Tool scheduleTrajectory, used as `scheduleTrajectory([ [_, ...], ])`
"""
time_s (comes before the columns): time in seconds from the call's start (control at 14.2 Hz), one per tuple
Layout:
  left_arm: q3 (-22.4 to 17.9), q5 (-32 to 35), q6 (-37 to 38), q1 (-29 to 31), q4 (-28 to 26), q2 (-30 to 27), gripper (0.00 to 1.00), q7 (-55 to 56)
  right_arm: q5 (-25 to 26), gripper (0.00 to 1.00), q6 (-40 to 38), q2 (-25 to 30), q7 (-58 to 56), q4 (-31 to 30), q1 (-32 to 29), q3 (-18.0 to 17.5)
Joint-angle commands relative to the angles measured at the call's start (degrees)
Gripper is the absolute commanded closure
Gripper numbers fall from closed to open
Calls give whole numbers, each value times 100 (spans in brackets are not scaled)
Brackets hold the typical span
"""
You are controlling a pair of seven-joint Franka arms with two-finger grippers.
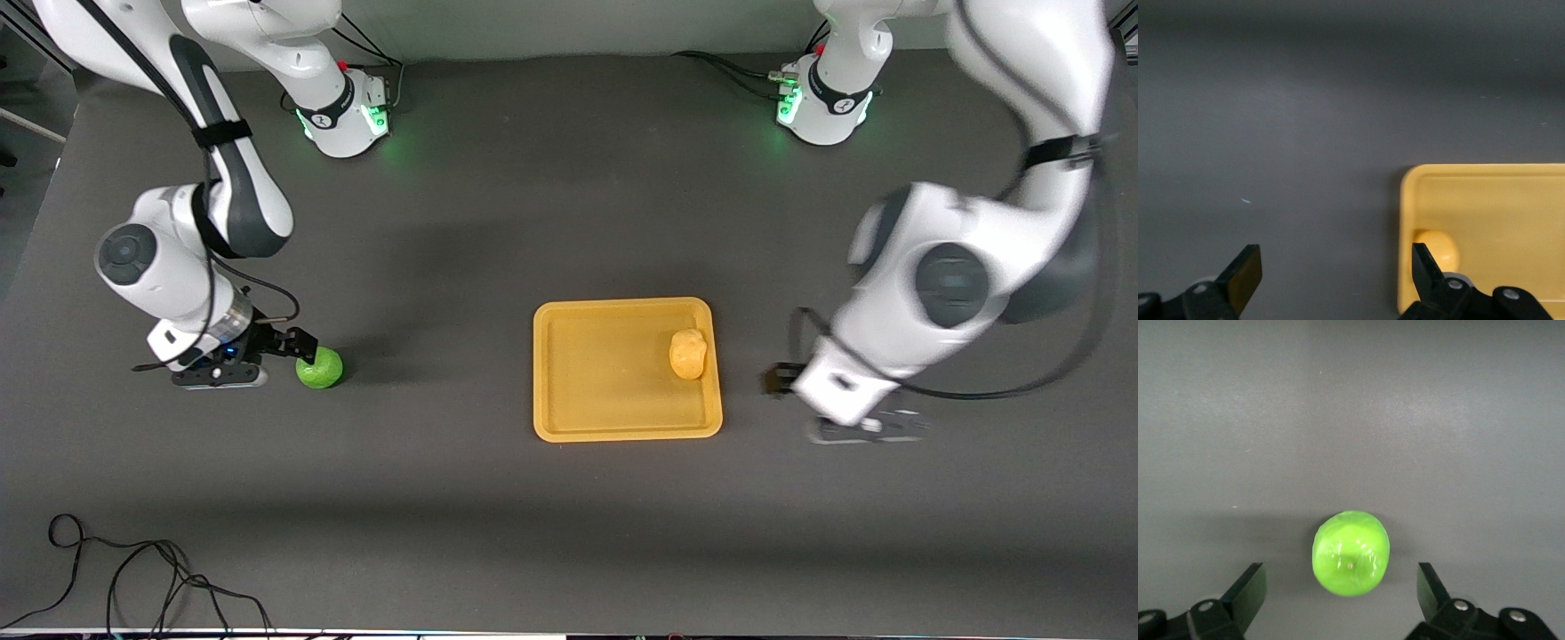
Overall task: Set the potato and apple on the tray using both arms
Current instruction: 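Release the potato and raise the left gripper while the right gripper reaches the apple, then close the right gripper on the green apple while the left gripper withdraws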
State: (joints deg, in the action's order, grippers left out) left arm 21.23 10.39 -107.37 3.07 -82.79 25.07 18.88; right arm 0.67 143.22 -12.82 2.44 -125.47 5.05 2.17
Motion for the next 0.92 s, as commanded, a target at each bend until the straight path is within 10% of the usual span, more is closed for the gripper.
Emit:
scheduleTrajectory([
  [0.0,48,-264,688,570,-87,-457,0,-867,-93,0,337,-168,-15,-65,14,20],
  [0.42,22,-897,1016,1371,-1299,-1802,0,-738,-93,0,1023,-835,-6,-74,14,20],
  [0.85,13,-1127,1685,1424,-1257,-2304,0,-69,-93,0,1120,-1179,-6,-65,-4,12],
])
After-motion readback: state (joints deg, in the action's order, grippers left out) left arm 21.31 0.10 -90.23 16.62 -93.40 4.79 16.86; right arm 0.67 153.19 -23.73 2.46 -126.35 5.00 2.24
